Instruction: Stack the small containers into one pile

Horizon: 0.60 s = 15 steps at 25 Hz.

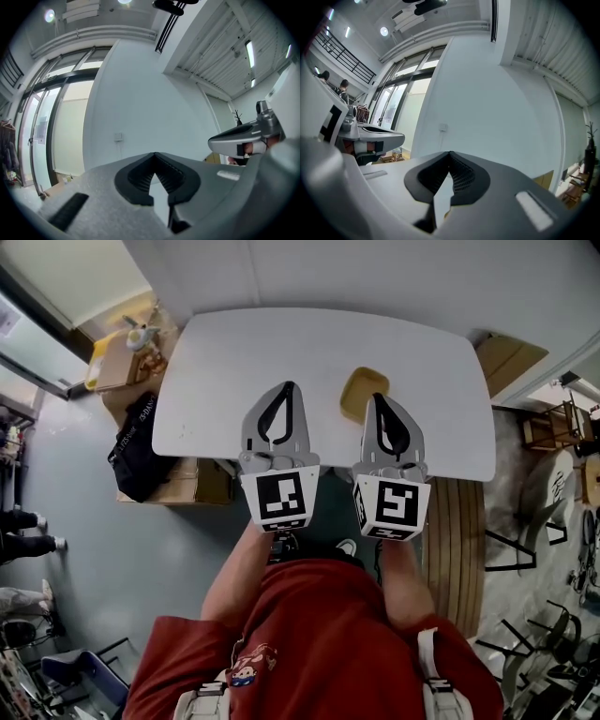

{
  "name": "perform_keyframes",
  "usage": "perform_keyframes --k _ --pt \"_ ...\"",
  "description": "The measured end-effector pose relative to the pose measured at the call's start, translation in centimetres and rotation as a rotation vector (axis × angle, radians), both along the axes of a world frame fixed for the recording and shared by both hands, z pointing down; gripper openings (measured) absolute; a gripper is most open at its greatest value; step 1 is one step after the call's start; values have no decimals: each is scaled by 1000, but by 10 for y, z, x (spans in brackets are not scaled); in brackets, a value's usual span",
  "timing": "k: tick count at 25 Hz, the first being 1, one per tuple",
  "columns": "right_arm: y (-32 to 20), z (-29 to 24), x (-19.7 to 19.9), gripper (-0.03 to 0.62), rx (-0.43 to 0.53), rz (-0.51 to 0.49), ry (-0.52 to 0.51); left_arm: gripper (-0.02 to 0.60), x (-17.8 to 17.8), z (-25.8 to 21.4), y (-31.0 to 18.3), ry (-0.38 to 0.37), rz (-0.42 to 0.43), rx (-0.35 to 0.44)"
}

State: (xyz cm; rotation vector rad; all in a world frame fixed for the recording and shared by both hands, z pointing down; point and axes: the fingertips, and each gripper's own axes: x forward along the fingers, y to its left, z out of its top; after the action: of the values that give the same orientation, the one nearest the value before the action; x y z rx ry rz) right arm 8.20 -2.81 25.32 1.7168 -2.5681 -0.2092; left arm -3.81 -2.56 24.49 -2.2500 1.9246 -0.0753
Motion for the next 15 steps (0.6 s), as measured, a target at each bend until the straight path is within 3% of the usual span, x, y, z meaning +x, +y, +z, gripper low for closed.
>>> perform_keyframes --k 15 --pt "-1 -5 -4 -2 14 -8 7 2 -2 -7 2 15 9 25"
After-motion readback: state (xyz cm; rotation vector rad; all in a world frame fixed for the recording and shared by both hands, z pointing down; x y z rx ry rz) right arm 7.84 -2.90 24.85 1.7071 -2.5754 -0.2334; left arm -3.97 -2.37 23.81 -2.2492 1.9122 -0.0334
